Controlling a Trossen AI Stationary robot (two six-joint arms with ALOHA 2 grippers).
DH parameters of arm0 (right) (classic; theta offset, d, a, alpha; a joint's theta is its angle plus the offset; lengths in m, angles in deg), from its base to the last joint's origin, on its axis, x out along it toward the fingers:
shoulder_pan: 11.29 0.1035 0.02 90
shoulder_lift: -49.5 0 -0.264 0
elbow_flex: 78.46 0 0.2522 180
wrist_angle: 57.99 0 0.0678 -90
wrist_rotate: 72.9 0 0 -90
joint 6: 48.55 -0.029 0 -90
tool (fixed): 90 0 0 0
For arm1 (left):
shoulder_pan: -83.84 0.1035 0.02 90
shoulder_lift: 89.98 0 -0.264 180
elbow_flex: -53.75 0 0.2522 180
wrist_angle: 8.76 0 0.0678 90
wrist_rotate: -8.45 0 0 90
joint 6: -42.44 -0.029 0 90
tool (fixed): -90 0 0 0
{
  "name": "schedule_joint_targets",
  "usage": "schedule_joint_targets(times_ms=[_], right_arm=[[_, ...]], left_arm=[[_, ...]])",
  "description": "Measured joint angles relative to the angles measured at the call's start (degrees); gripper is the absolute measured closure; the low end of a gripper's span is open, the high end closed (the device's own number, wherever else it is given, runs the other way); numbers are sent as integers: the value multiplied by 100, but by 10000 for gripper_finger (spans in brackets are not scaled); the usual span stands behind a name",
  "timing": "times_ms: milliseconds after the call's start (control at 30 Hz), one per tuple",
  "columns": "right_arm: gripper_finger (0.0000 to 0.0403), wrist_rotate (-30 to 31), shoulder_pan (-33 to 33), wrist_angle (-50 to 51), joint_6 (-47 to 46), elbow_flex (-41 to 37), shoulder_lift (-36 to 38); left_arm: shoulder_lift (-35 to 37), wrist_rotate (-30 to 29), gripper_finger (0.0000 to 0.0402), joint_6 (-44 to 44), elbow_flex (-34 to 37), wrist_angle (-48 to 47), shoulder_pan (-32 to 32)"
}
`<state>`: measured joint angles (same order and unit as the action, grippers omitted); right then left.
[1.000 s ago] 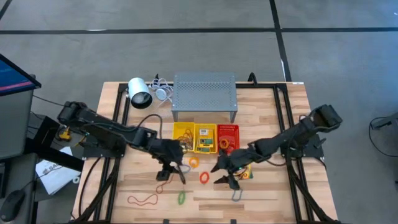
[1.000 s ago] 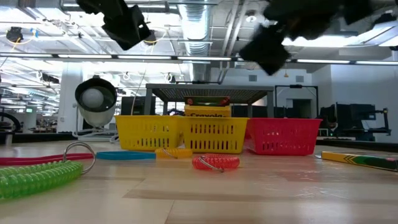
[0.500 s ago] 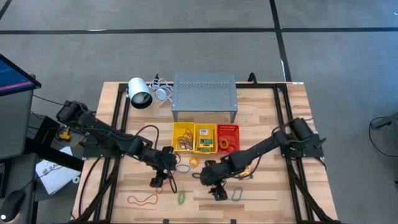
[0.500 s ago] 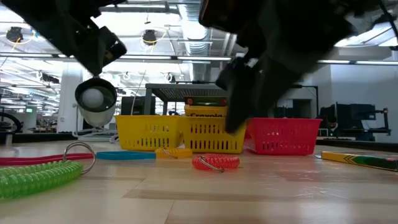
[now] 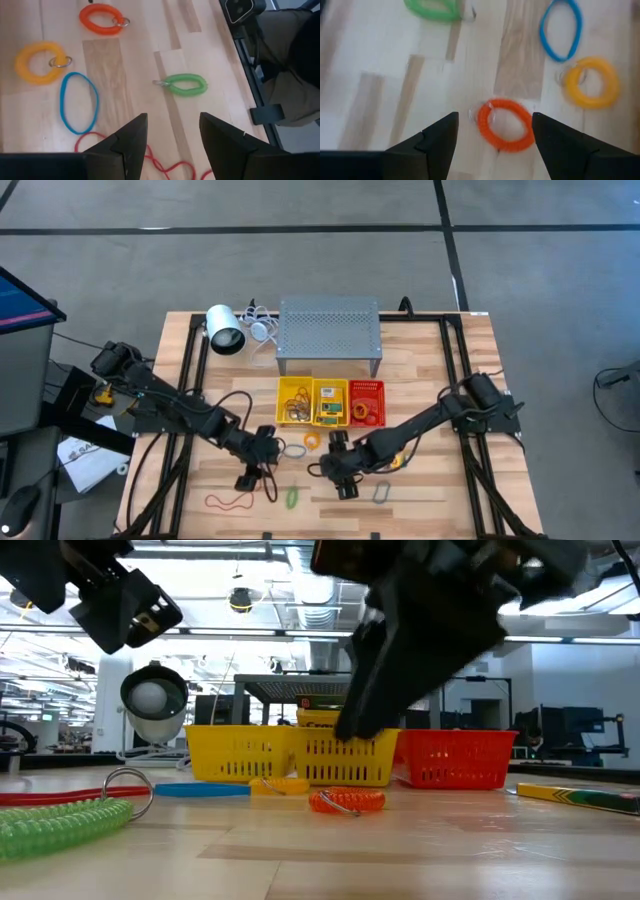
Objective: Pick & Place Office Desk Supplies
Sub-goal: Put the orange spring keychain into the red basket
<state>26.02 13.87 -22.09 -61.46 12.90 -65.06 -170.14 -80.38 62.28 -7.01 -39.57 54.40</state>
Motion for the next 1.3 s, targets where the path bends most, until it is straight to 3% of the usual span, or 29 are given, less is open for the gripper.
schedule_joint_targets(times_ms=[600, 1100, 1300], right_arm=[[154, -108, 143, -88, 359, -7, -111], [155, -322, 145, -190, 329, 105, -639], [200, -403, 145, -164, 331, 105, -642]], left_arm=[[0, -391, 225, 155, 0, 91, -144], [-2, -423, 225, 149, -4, 148, -139], [-2, -424, 225, 149, -4, 152, -139]])
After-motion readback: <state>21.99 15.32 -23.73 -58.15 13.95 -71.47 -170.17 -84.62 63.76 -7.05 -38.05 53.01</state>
